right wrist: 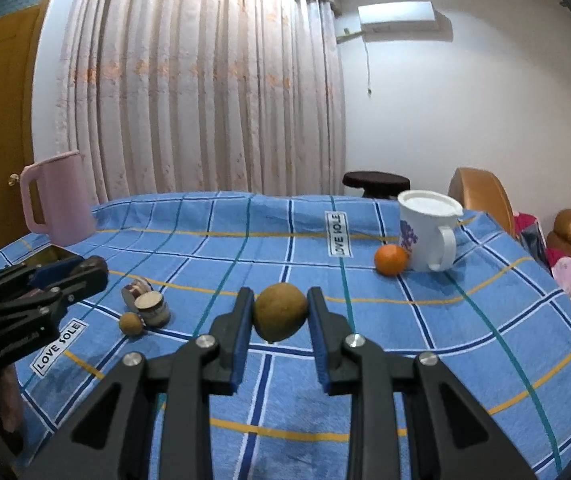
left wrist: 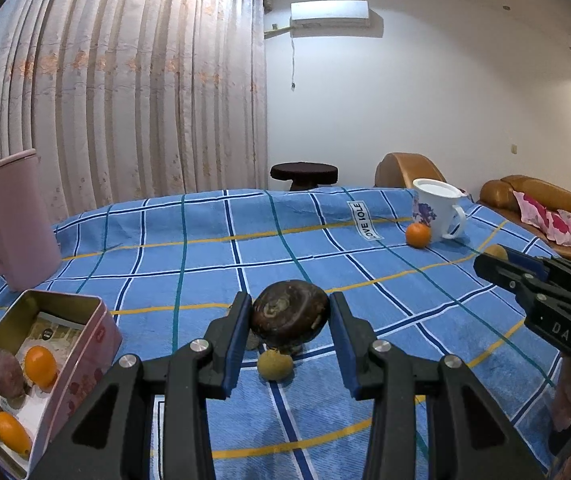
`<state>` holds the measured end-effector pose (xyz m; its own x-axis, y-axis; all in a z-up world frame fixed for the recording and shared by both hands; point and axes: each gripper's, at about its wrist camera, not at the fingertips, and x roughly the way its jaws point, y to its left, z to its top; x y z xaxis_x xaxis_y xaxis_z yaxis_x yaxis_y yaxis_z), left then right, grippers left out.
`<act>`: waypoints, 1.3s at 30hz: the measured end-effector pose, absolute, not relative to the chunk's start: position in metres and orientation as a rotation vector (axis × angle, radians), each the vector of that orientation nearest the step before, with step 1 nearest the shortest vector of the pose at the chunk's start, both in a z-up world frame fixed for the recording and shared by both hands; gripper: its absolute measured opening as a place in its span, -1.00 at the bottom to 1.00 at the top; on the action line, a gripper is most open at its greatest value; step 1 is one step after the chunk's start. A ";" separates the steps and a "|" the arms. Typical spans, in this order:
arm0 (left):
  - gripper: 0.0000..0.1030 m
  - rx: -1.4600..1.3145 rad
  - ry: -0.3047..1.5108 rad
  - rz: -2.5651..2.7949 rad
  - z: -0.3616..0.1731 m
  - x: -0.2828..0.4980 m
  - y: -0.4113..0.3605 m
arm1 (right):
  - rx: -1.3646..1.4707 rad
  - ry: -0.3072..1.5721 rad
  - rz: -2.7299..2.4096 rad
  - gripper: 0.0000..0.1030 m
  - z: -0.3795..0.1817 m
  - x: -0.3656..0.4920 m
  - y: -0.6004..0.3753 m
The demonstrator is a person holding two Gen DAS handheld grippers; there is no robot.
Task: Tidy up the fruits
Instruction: 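Lift the brown fruit and kiwi off the table in both tools, then carry the brown fruit and kiwi over the tin and open both tools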
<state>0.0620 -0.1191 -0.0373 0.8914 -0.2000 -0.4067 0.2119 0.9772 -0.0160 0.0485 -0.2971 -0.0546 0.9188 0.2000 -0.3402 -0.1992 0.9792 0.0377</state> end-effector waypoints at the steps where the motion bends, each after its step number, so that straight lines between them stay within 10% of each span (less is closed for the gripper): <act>1: -0.20 0.028 0.413 -0.213 -0.037 0.061 -0.119 | -0.001 0.347 0.204 -0.42 -0.054 0.048 -0.296; 39: -0.20 -0.060 0.460 0.173 -0.023 0.045 0.064 | -0.090 0.391 0.676 -0.42 -0.015 0.088 -0.075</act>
<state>0.0446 0.0635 -0.0226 0.8814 0.1528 -0.4469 -0.1799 0.9835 -0.0184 0.0876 -0.0745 -0.0150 0.7104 0.5918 -0.3809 -0.6252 0.7792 0.0447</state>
